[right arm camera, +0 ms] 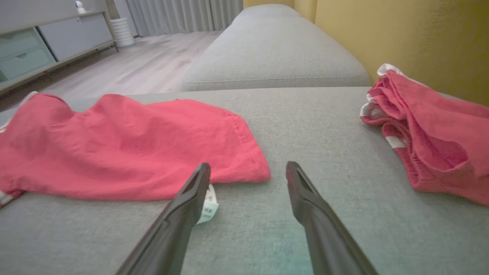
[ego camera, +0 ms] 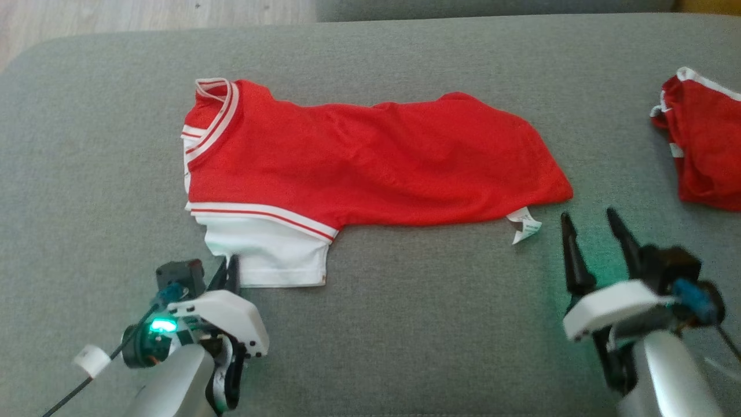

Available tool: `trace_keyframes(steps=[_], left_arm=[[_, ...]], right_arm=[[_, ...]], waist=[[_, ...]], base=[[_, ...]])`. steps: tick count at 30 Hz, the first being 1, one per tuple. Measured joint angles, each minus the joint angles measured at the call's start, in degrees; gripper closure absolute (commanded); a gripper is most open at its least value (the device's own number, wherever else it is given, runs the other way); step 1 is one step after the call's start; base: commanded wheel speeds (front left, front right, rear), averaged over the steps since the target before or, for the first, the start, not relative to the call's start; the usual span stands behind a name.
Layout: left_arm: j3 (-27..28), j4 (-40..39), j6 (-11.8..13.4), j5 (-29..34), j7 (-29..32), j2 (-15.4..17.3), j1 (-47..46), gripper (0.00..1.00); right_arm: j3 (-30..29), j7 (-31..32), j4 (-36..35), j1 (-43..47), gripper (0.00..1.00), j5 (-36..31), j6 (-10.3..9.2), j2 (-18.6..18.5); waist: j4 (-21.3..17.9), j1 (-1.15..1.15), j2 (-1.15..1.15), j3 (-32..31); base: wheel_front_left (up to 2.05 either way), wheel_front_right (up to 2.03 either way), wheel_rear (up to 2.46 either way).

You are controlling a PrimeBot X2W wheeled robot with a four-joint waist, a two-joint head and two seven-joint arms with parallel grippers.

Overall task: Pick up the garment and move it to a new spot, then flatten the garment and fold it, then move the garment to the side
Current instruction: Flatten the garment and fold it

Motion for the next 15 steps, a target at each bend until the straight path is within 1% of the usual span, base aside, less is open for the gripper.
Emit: trace_keyframes(steps=[4,9,12,15], left_arm=[[-0.6,-1.5,0.1,0.6,-0.9,-0.2,0.0,1.0],[-0.9,-5.2,1.1,1.9,-3.5,-0.3,0.0,1.0],[-1.0,-7.9,1.6,2.1,-4.4,-0.3,0.2,1.0],[-1.2,-10.2,2.2,2.1,-5.0,-0.3,0.6,1.0]], right_arm=[[-3.4,3.3,3.4,-5.5,0.0,-3.3,0.0,0.0],[-7.2,8.7,10.8,-12.9,0.0,-7.2,0.0,0.0],[-8.5,11.1,15.5,-15.0,0.0,-9.2,0.0,-0.1],[-9.3,13.0,19.5,-15.9,0.0,-9.7,0.0,-0.1]], waist=[[1.0,0.0,0.0,0.6],[2.9,0.0,0.0,1.4],[4.2,0.0,0.0,1.9],[5.3,0.0,0.0,2.2]], base=[[0.0,0.0,0.0],[0.0,0.0,0.0],[0.0,0.0,0.0],[0.0,0.0,0.0]])
